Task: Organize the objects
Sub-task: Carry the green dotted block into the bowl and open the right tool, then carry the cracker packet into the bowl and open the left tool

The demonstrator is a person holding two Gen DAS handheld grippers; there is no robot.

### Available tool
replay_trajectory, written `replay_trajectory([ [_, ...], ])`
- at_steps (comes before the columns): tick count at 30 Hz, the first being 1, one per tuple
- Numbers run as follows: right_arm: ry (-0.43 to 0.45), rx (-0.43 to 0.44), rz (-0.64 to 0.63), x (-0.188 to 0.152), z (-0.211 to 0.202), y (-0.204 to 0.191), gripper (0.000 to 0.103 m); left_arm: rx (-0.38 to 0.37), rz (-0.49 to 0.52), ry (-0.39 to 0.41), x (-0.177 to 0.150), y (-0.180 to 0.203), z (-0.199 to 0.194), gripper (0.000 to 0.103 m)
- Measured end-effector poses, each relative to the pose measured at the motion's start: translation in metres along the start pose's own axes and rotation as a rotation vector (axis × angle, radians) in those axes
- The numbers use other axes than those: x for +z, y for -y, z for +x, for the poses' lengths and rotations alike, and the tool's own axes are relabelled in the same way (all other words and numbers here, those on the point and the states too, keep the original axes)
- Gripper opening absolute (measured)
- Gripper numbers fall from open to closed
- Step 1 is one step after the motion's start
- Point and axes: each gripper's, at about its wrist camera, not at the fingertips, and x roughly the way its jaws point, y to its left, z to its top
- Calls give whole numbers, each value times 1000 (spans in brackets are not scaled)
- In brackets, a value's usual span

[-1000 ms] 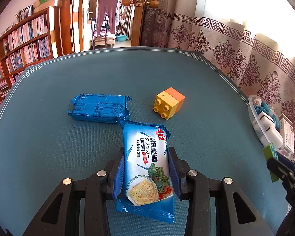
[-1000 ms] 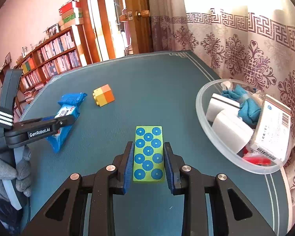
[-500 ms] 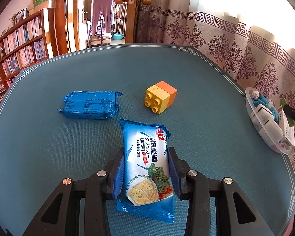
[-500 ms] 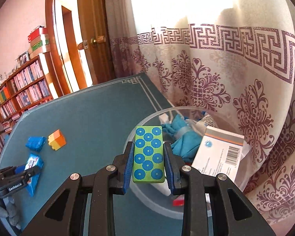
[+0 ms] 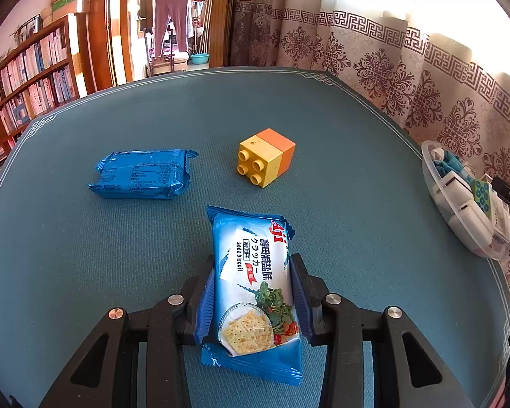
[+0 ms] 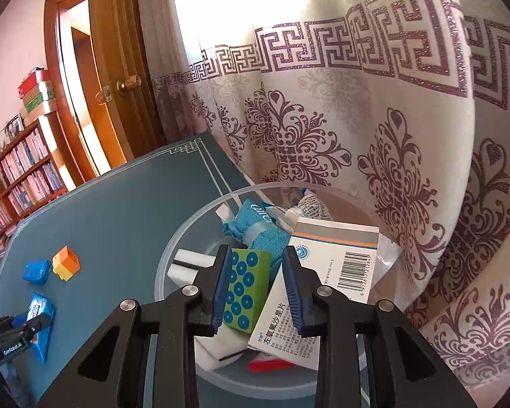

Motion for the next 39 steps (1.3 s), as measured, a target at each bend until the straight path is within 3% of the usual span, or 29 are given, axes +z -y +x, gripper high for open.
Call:
replay_trajectory([
  [15, 55, 8, -64, -50, -59, 1, 38, -80, 67, -25, 13, 63, 2, 42],
  [26, 19, 59, -95, -92, -70, 9, 40, -150, 183, 44, 61, 142, -3, 42],
  [39, 1, 161, -73, -95, -69, 14, 40, -274, 293, 89, 119, 225, 29, 42],
])
